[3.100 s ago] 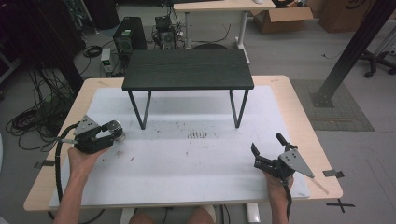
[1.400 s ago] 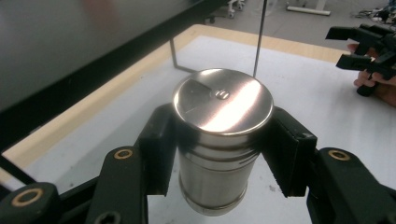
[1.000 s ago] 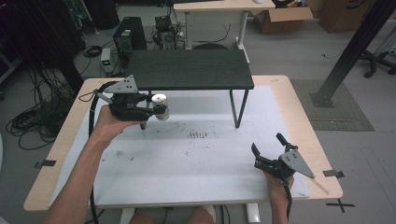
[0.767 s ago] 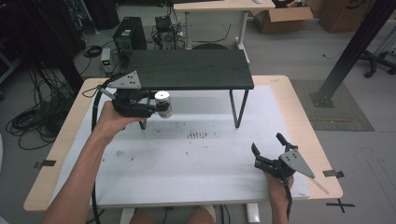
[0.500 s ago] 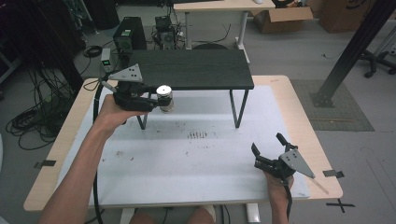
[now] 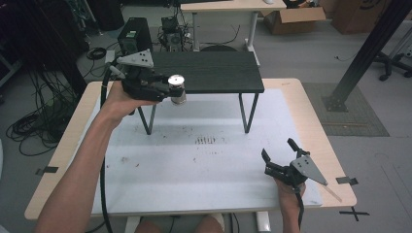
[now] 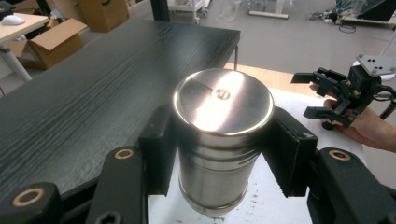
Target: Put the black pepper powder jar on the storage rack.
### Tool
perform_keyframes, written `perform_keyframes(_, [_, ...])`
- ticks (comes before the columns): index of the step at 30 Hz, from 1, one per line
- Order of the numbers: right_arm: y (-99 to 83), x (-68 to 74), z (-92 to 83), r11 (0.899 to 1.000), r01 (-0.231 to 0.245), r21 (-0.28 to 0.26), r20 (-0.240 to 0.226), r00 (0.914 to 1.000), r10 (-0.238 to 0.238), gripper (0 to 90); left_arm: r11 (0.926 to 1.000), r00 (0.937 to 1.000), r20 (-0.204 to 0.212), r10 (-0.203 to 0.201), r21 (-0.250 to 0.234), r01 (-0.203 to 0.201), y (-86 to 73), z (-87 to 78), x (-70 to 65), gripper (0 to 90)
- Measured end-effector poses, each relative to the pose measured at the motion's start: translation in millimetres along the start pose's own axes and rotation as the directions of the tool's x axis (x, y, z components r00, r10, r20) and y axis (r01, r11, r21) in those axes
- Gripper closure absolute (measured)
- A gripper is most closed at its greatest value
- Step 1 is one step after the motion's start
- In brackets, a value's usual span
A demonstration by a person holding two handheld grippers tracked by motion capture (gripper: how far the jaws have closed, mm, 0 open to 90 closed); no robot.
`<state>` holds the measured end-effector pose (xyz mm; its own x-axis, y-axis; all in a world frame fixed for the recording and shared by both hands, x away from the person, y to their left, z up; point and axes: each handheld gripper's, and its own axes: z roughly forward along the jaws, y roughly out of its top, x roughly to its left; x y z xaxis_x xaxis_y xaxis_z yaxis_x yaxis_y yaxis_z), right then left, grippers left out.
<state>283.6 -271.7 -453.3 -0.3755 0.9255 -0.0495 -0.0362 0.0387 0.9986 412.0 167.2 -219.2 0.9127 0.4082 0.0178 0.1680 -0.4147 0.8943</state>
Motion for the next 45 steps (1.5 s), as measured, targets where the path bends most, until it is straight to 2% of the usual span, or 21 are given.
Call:
perform_keyframes(4, [0.0,0.1,0.0,1.0,-0.001,0.0,0.0,1.0,0.001,3.7,0.9999,0.9999,0.007,-0.011,-0.006,0.011,6.3,2.6,3.7,49.1])
perform_keyframes(16, [0.1,0.1,0.2,1.0,-0.002,0.001,0.0,1.0,0.002,3.8,1.0,0.9999,0.011,0.001,-0.001,-0.001,27.9,13.0,17.8,49.1])
perform_keyframes(20, [0.1,-0.1,0.4,1.0,-0.001,0.002,0.0,1.0,0.001,3.8,0.9998,0.9999,0.014,-0.008,-0.019,0.008,32.5,16.4,22.8,49.1])
perform_keyframes(32, [0.1,-0.5,0.5,1.0,-0.001,0.003,-0.002,1.0,0.001,3.7,0.9992,0.9993,-0.006,-0.038,-0.013,0.038,37.8,35.9,43.0,49.0])
perform_keyframes(45, [0.2,-0.4,0.7,1.0,-0.002,0.005,-0.003,1.0,0.002,3.7,0.9978,0.9967,-0.049,-0.065,0.005,0.066,32.8,47.9,59.7,49.0])
